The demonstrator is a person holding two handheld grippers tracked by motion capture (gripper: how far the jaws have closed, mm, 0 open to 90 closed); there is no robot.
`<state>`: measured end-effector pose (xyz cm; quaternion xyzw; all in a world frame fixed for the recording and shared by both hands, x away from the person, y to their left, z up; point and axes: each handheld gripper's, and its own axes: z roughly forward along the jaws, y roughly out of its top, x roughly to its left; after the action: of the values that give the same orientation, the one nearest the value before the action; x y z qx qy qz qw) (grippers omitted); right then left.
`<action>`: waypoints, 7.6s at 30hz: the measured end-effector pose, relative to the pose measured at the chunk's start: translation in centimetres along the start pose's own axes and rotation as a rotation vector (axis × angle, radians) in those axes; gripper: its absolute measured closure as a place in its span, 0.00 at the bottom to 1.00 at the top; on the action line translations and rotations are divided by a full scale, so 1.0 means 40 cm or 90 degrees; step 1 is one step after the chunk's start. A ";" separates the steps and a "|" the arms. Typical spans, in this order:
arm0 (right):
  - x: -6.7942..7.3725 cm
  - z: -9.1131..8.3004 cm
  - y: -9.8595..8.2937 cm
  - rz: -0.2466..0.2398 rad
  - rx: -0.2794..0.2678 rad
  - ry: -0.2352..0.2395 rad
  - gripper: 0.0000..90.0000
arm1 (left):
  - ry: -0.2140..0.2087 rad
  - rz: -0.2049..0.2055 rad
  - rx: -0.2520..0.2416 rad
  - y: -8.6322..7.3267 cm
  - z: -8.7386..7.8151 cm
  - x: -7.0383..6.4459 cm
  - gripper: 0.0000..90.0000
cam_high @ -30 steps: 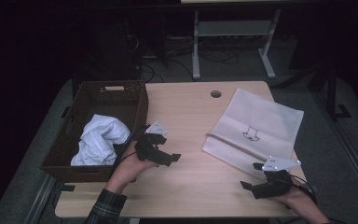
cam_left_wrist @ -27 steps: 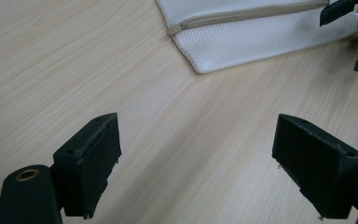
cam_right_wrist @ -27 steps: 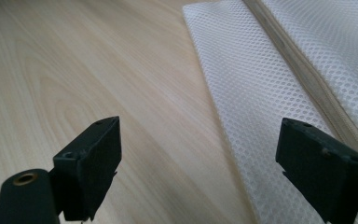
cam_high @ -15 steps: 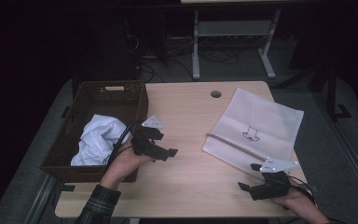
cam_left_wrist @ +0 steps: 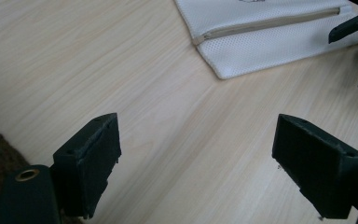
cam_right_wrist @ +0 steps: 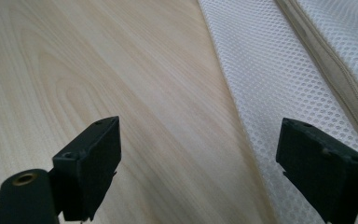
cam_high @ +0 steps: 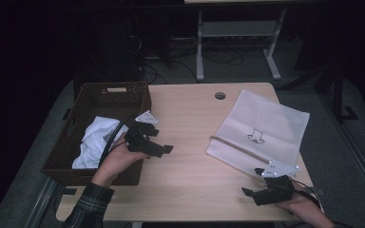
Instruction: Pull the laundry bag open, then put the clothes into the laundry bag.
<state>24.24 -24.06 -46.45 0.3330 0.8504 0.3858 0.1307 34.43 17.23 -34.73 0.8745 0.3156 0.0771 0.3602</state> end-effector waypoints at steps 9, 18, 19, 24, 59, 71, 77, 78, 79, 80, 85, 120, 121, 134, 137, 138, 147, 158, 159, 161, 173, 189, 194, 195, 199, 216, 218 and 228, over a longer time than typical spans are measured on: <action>0.003 0.001 -0.002 -0.012 0.004 0.001 0.14 | 0.010 -0.012 -0.002 0.003 -0.050 0.041 0.17; 0.001 0.002 -0.002 -0.011 0.009 -0.003 0.15 | 0.041 -0.027 -0.016 0.004 -0.116 0.085 0.17; 0.000 0.003 -0.002 -0.008 0.009 -0.007 0.15 | 0.042 -0.028 -0.020 0.003 -0.120 0.089 0.17; -0.001 0.002 -0.002 -0.007 0.006 -0.016 0.15 | 0.062 -0.038 -0.023 -0.004 -0.151 0.120 0.17; -0.007 0.007 -0.008 0.005 0.016 -0.032 0.15 | 0.186 -0.086 0.068 -0.133 -0.191 0.328 0.16; -0.007 0.008 -0.009 0.006 0.016 -0.032 0.15 | 0.179 -0.127 0.066 -0.178 -0.177 0.381 0.17; -0.007 0.006 -0.012 0.008 0.016 -0.034 0.15 | 0.187 -0.138 0.095 -0.193 -0.152 0.402 0.17; -0.007 0.006 -0.012 0.008 0.017 -0.035 0.15 | 0.185 -0.139 0.098 -0.195 -0.149 0.404 0.17; -0.008 0.006 -0.012 0.008 0.017 -0.035 0.15 | 0.184 -0.141 0.103 -0.198 -0.144 0.407 0.17; -0.007 0.005 -0.013 0.009 0.017 -0.035 0.15 | 0.186 -0.142 0.109 -0.202 -0.138 0.410 0.17; -0.008 0.004 -0.016 0.010 0.018 -0.037 0.15 | 0.199 -0.142 0.160 -0.222 -0.112 0.425 0.17; -0.008 0.006 -0.014 0.009 0.019 -0.035 0.15 | 0.171 -0.170 0.269 -0.279 -0.039 0.435 0.21; -0.007 0.007 -0.014 0.010 0.020 -0.035 0.15 | 0.173 -0.165 0.272 -0.279 -0.040 0.434 0.25; -0.006 0.006 -0.012 0.009 0.015 -0.036 0.15 | 0.171 -0.180 0.256 -0.277 -0.066 0.429 0.68; -0.008 0.005 -0.013 0.013 0.016 -0.036 0.15 | 0.169 -0.191 0.238 -0.275 -0.079 0.428 0.70; -0.008 0.005 -0.013 0.014 0.016 -0.036 0.15 | 0.167 -0.192 0.234 -0.274 -0.082 0.428 0.70; -0.008 0.006 -0.012 0.016 0.016 -0.038 0.15 | 0.165 -0.190 0.200 -0.247 -0.121 0.419 0.70; -0.010 0.005 -0.013 0.018 0.014 -0.036 0.15 | 0.168 -0.167 0.171 -0.195 -0.172 0.399 0.69; -0.010 0.005 -0.013 0.018 0.014 -0.036 0.15 | 0.168 -0.165 0.165 -0.191 -0.177 0.397 0.69; -0.010 0.005 -0.013 0.018 0.013 -0.036 0.15 | 0.168 -0.162 0.160 -0.187 -0.183 0.394 0.69; -0.009 0.005 -0.013 0.019 0.014 -0.036 0.15 | 0.155 -0.113 0.101 -0.122 -0.242 0.341 0.69; -0.010 0.004 -0.014 0.017 0.013 -0.036 0.15 | 0.121 -0.049 0.073 -0.032 -0.253 0.253 0.69; -0.009 0.004 -0.014 0.018 0.014 -0.036 0.15 | 0.108 -0.030 0.065 -0.003 -0.252 0.221 0.69; -0.009 0.004 -0.014 0.018 0.013 -0.036 0.15 | 0.105 -0.028 0.063 0.003 -0.251 0.214 0.69; -0.009 0.004 -0.014 0.017 0.013 -0.036 0.15 | 0.095 -0.011 0.060 0.029 -0.240 0.185 0.69; -0.008 0.003 -0.013 0.016 0.012 -0.037 0.15 | 0.036 0.075 0.062 0.133 -0.150 0.049 0.69; -0.007 0.002 -0.013 0.016 0.011 -0.035 0.15 | 0.032 0.080 0.063 0.138 -0.140 0.039 0.69; -0.006 0.000 -0.013 0.014 0.012 -0.034 0.15 | -0.007 0.105 0.076 0.158 -0.052 -0.028 0.69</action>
<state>24.17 -24.46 -46.86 0.3534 0.8465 0.3703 0.1460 35.93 14.32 -28.82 0.9179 0.2447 0.0830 0.3012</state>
